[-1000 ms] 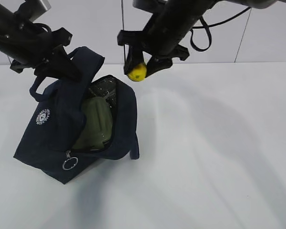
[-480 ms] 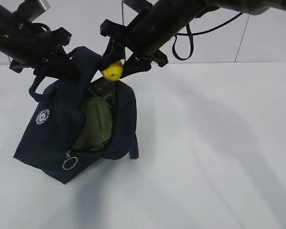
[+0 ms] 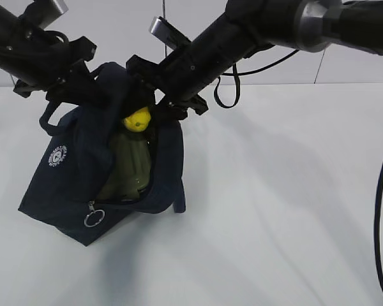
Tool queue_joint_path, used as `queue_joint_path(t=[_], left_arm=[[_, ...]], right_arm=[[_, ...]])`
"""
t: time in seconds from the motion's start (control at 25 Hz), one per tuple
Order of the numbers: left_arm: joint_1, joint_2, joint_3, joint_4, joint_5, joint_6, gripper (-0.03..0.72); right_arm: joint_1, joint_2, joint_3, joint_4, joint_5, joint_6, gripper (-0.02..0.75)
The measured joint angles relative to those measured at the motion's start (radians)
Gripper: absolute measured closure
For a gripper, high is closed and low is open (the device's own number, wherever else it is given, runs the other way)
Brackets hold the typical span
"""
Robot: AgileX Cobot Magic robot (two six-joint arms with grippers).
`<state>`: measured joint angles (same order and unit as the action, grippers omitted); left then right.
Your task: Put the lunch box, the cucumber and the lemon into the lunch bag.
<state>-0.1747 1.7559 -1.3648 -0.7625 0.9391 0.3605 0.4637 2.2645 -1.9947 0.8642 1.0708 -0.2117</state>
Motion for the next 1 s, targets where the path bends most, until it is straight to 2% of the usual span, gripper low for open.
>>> queue_joint_path(t=[0.24,0.52,0.72,1.0], left_arm=[[0.002,0.0,0.0,0.0,0.0,0.0,0.697],[0.002,0.0,0.0,0.0,0.0,0.0,0.697],[0.002,0.0,0.0,0.0,0.0,0.0,0.697],[0.002,0.0,0.0,0.0,0.0,0.0,0.697]], right_arm=[[0.0,0.006,0.0,0.033,0.009,-0.057,0.271],[0.0,0.006,0.0,0.019,0.029,-0.064,0.254],[0.0,-0.005,0.0,-0.116,0.081,-0.033,0.254],[-0.002,-0.111,0.0,-0.279,0.072,-0.017,0.254]])
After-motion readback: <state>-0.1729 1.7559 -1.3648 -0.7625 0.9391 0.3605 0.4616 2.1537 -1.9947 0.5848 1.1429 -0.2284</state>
